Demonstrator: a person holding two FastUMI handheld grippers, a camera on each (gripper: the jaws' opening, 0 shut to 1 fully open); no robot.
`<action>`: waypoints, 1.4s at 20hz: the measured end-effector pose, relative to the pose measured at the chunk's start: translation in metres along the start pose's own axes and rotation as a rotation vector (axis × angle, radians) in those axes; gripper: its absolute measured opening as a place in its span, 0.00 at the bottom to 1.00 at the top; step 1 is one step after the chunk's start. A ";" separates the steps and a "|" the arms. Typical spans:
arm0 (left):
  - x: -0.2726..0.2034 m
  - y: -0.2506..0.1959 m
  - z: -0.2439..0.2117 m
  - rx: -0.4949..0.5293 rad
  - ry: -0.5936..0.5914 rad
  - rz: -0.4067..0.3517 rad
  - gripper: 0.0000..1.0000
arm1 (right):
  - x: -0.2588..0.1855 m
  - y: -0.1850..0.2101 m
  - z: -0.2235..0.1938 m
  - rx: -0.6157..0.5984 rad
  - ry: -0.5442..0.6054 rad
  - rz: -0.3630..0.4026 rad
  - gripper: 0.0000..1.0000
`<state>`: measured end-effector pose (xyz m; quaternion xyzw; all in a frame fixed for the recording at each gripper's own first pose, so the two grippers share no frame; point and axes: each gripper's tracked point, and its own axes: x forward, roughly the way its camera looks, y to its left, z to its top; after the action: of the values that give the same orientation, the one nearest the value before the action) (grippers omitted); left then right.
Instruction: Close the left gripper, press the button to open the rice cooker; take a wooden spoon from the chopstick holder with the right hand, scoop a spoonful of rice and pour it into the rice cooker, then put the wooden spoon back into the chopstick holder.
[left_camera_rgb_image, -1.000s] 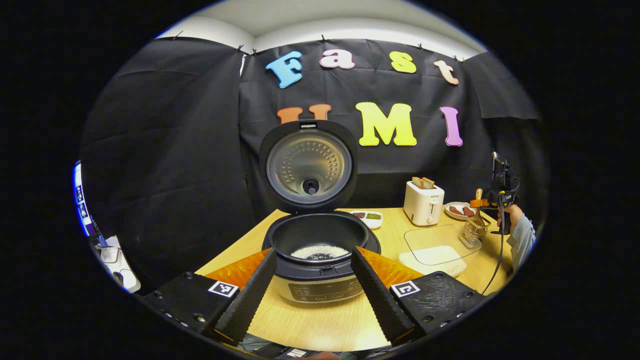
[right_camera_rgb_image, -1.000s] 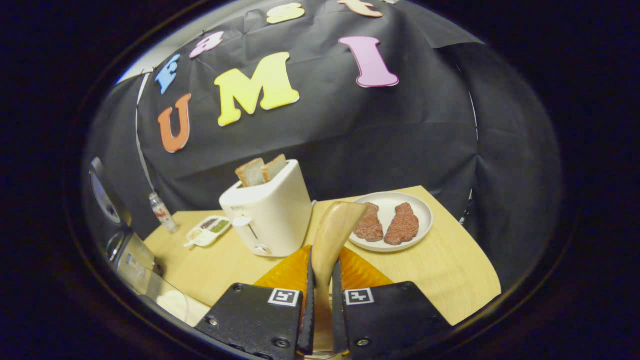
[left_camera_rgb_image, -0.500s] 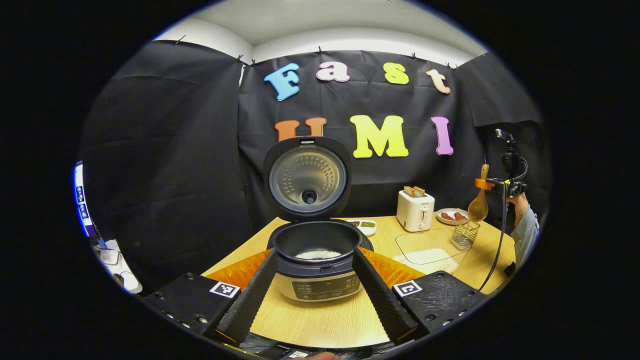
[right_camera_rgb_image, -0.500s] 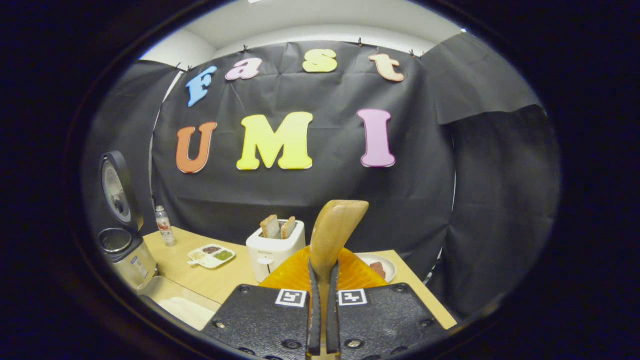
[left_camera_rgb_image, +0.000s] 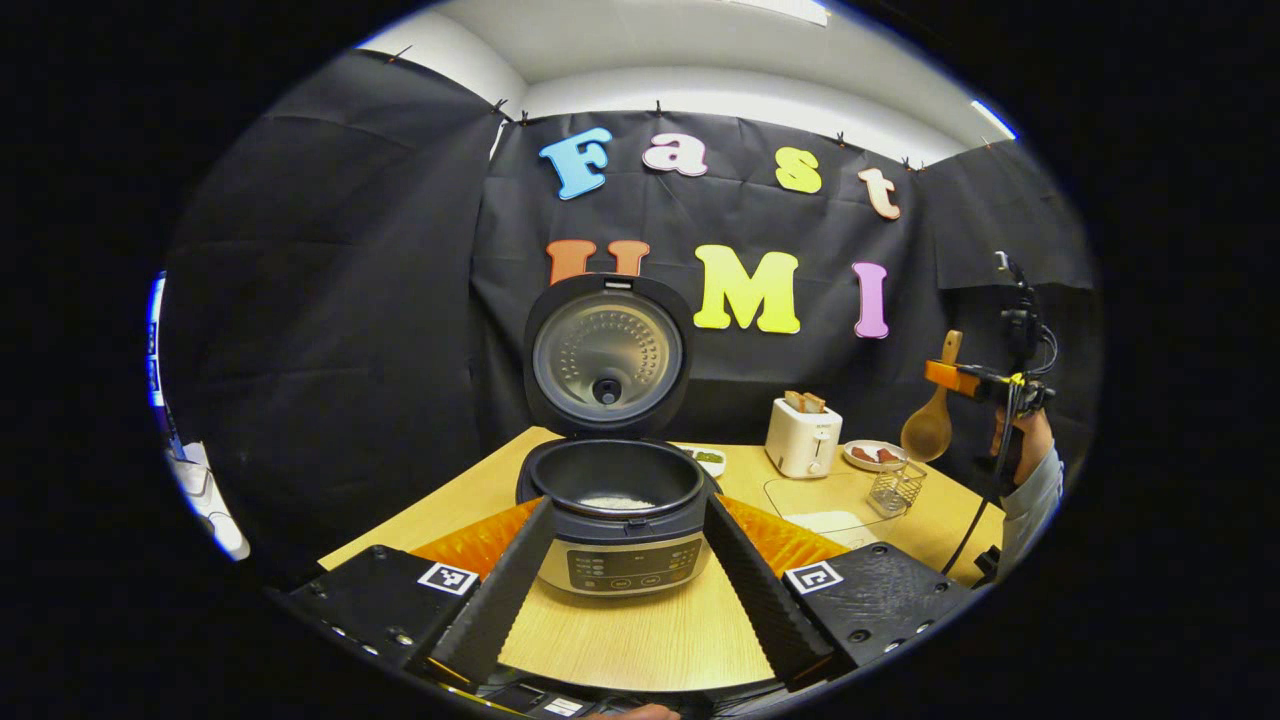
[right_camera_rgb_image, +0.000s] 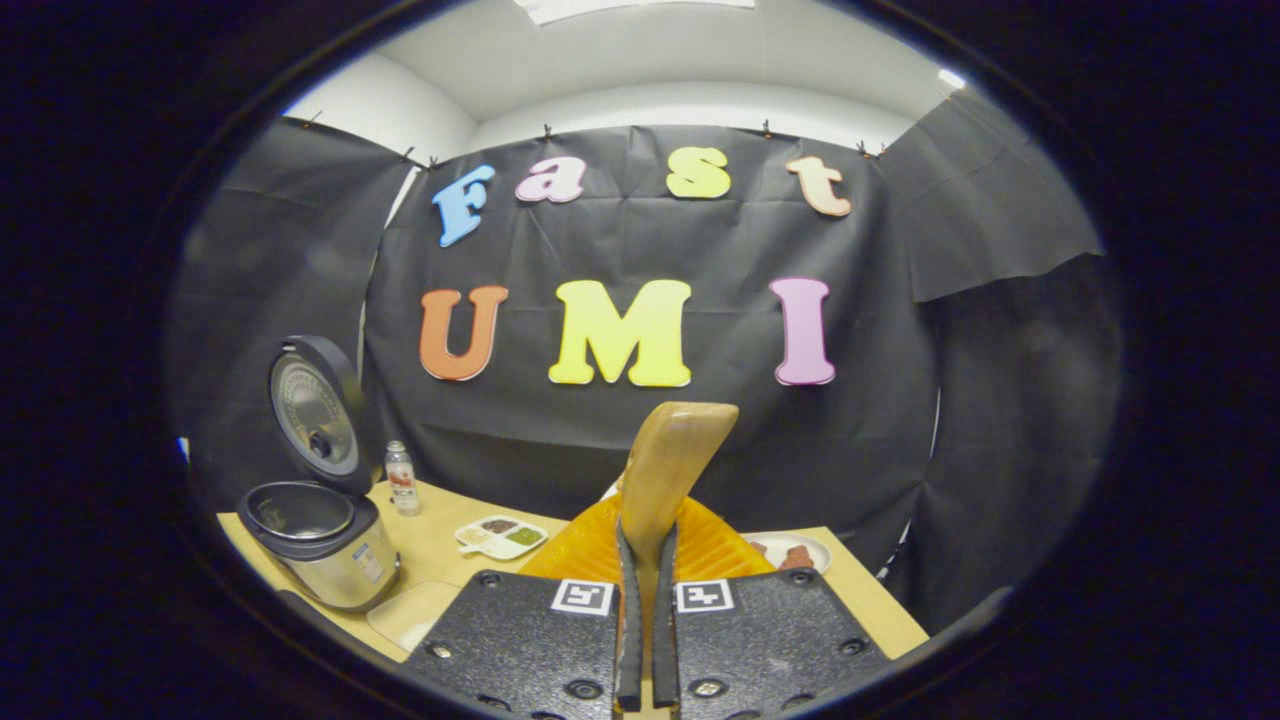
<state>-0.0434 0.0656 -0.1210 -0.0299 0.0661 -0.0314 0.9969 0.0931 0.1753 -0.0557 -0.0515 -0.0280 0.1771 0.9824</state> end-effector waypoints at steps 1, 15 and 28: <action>-0.001 0.004 -0.001 0.004 -0.002 0.009 0.96 | -0.001 0.012 -0.008 0.003 0.006 0.011 0.10; 0.002 0.024 -0.017 -0.049 0.021 0.019 0.95 | 0.042 0.095 -0.146 -0.120 0.102 -0.090 0.10; 0.006 0.019 -0.020 -0.092 0.029 -0.009 0.95 | 0.030 0.154 -0.157 0.596 0.368 0.400 0.10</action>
<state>-0.0389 0.0827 -0.1424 -0.0754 0.0819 -0.0334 0.9932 0.0793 0.3146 -0.2280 0.2006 0.2116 0.3532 0.8890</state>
